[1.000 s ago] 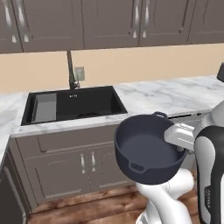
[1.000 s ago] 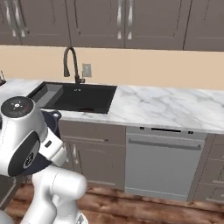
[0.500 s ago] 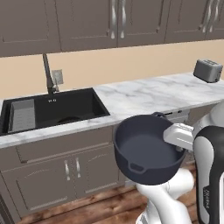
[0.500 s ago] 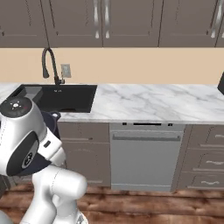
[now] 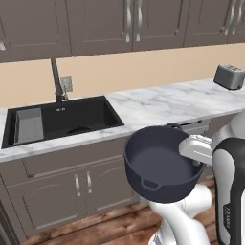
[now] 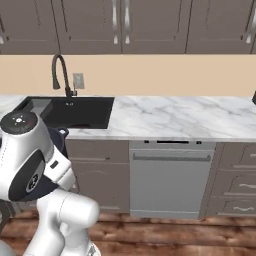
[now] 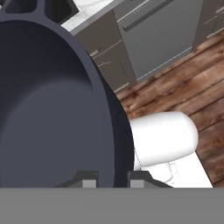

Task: Move the pot and pan from the stove into the sink.

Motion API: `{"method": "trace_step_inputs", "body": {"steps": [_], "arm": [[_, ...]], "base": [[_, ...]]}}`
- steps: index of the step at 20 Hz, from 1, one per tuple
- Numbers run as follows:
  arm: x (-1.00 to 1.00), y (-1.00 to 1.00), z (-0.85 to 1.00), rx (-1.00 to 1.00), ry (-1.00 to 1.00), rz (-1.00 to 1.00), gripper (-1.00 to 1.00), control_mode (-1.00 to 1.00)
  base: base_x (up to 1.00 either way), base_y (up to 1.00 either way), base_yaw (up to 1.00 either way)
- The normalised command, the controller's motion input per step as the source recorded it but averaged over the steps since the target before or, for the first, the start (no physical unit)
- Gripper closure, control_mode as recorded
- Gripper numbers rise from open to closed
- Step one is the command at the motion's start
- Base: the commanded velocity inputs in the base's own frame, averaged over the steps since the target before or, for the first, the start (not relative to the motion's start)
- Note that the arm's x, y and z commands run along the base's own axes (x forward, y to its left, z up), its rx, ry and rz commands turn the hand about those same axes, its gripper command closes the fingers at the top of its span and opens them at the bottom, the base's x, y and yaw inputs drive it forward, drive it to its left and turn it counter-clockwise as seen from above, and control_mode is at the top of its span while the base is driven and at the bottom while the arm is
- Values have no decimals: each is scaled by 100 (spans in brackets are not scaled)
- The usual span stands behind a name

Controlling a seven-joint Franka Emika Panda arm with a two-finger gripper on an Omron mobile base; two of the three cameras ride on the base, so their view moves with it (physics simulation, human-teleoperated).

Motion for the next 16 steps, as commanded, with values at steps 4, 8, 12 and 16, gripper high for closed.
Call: {"method": "trace_step_inputs", "body": {"steps": [4, 8, 12, 16], "arm": [[0, 0, 0, 0, 0, 0, 100, 100], [0, 0, 0, 0, 0, 0, 100, 100], [0, 0, 0, 0, 0, 0, 100, 100], [0, 0, 0, 0, 0, 0, 100, 100]], "base": [[0, 49, 0], [0, 5, 0], [3, 0, 0], [33, 8, 0]]}}
